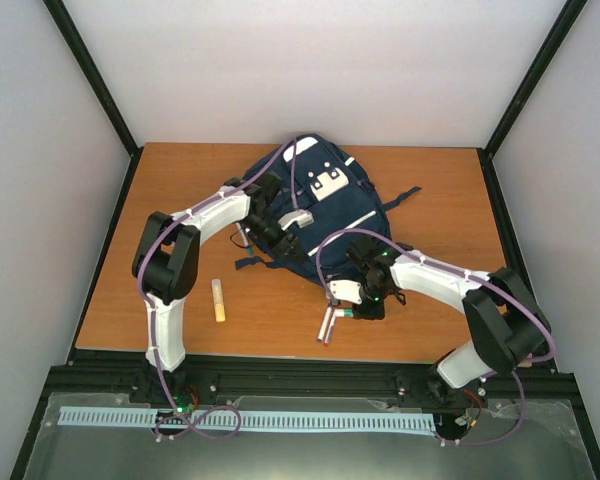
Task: Pack the student bag
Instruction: Move the stationery to the center of the board, then zip the student bag at the center of the board.
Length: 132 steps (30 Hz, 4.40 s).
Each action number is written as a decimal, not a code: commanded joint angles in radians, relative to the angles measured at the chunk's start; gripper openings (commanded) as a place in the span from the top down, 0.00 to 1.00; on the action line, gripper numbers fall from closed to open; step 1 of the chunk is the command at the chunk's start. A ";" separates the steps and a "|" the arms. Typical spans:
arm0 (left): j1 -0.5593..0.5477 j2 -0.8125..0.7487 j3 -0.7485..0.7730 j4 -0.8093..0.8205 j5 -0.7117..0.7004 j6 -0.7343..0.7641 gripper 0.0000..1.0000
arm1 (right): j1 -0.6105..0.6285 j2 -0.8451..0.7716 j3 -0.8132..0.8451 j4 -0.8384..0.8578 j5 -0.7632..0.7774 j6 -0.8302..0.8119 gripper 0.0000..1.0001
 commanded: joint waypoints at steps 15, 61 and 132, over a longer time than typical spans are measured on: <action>0.004 -0.114 -0.119 0.092 0.017 0.123 0.63 | -0.022 -0.189 0.051 -0.096 -0.034 0.065 0.58; -0.183 -0.091 -0.280 0.481 -0.062 0.332 0.62 | -0.140 -0.312 -0.014 -0.032 -0.118 0.200 0.53; -0.183 0.060 0.181 0.296 0.151 -0.126 0.99 | -0.233 -0.110 0.163 0.147 0.031 0.472 0.97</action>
